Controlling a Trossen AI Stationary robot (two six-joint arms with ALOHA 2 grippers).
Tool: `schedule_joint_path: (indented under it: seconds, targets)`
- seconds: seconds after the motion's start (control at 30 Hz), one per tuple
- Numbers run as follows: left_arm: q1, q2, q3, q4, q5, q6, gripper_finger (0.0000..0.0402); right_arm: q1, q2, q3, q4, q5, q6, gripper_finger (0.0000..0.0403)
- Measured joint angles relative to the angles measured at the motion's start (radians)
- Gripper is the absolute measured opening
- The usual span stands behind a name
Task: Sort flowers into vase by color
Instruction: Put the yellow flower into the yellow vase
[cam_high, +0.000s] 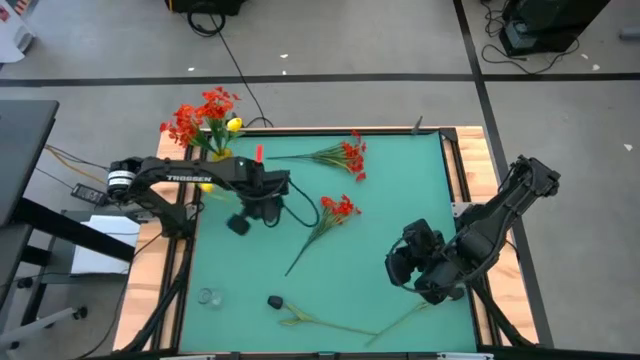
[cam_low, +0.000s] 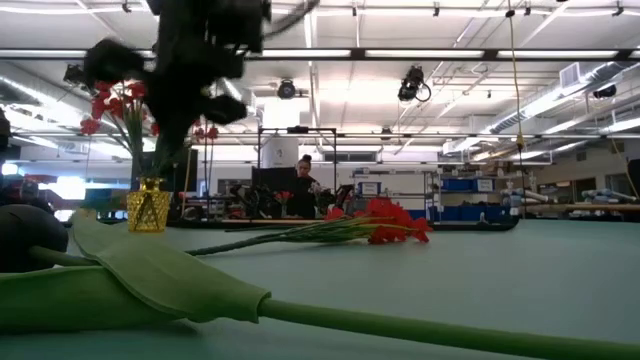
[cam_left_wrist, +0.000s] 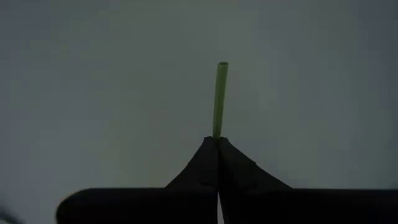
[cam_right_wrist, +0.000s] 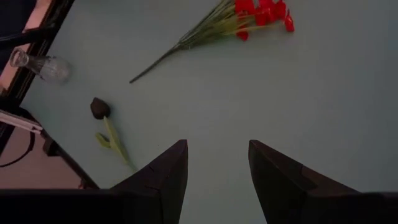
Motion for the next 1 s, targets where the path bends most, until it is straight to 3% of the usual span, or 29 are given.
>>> schedule_joint_path:
  seconds: [0.27,0.37,0.5,0.63,0.83,1.0]
  targets:
    - [-0.125,0.0,0.032,0.317,0.054,-0.337,0.0014,-0.062,-0.105,0.0,-0.005,-0.063,-0.125,0.0178]
    - [-0.16,0.0,0.032,0.394,0.055,-0.455,0.005,-0.084,-0.145,0.0,-0.005,-0.079,-0.182,0.0178]
    - [-0.182,0.0,0.032,0.382,0.046,-0.727,0.0112,-0.114,-0.188,0.0,-0.007,-0.092,-0.245,0.0178]
    - [-0.182,0.002,0.031,0.351,-0.066,-1.209,0.0154,-0.146,-0.211,0.0,-0.029,-0.094,-0.29,0.0178]
    - [-0.183,0.016,0.032,0.362,-0.335,-1.939,0.0175,-0.211,-0.215,0.0,-0.061,-0.126,-0.396,0.0178]
    - [-0.235,0.104,0.031,0.337,-0.35,-2.396,0.0187,-0.266,-0.216,0.0,-0.102,-0.196,-0.494,0.0178]
